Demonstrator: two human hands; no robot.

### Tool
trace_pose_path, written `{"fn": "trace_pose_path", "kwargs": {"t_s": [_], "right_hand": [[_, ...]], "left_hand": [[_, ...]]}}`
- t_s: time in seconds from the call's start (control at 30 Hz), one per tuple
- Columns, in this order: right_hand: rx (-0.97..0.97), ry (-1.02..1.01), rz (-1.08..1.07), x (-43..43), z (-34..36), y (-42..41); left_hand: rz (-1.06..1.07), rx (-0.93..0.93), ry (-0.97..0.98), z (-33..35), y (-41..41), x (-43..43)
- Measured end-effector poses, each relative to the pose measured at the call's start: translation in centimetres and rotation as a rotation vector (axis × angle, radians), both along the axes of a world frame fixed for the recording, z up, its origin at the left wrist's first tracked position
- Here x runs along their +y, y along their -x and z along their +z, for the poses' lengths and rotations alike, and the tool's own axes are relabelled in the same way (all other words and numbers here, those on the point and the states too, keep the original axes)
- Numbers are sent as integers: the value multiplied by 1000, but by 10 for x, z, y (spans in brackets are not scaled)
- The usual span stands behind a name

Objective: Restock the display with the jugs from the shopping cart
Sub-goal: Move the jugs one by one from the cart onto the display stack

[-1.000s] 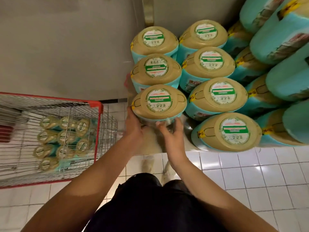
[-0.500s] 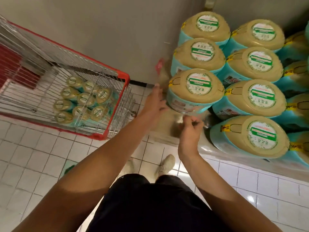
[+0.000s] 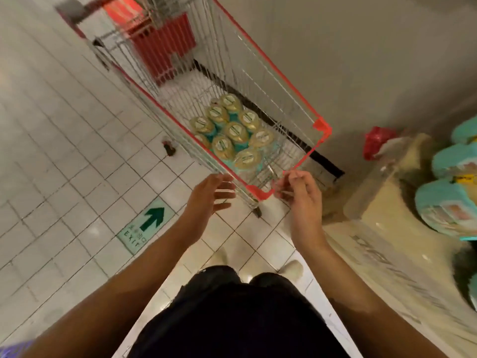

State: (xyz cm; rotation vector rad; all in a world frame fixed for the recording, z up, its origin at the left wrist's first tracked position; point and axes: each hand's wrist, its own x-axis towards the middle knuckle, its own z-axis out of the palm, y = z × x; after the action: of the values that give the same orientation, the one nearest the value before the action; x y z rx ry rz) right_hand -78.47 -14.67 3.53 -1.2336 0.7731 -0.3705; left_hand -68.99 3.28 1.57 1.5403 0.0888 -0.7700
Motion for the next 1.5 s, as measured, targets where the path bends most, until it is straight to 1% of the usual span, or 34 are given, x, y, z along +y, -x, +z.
{"fn": "trace_pose_path", "kwargs": {"t_s": [0.1, 0.2, 0.4, 0.6, 0.73, 0.83, 0.93, 1.03, 1.13, 1.27, 1.43, 1.5], "right_hand": [[8, -16, 91, 52, 2, -34], [-1, -35, 164, 90, 8, -64], [9, 14, 292, 121, 5, -120], [62, 18, 320, 106, -21, -203], [85, 7, 317, 90, -35, -275], [113, -32, 303, 78, -38, -327], [130, -7, 320, 63, -40, -377], [148, 9, 330, 44, -49, -417], [204, 42, 346, 21, -75, -458], [304, 74, 324, -8, -140, -508], [493, 17, 312, -40, -251, -561], [575, 31, 330, -51, -303, -580]], "left_hand": [[40, -25, -14, 6, -22, 67], [85, -48, -15, 10, -45, 113], [128, -35, 47, 10, -103, 148], [106, -50, 62, -2, -195, 137], [71, -85, 3, -8, -275, 116], [75, -60, 3, -7, -334, 92], [46, -43, 21, -5, -389, 60], [8, 11, -3, -12, -435, 26], [-80, 75, -87, -43, -479, -4], [-182, 181, -216, -110, -543, -41], [-244, 276, -429, -222, -619, -91], [-302, 256, -555, -262, -648, -108]]}}
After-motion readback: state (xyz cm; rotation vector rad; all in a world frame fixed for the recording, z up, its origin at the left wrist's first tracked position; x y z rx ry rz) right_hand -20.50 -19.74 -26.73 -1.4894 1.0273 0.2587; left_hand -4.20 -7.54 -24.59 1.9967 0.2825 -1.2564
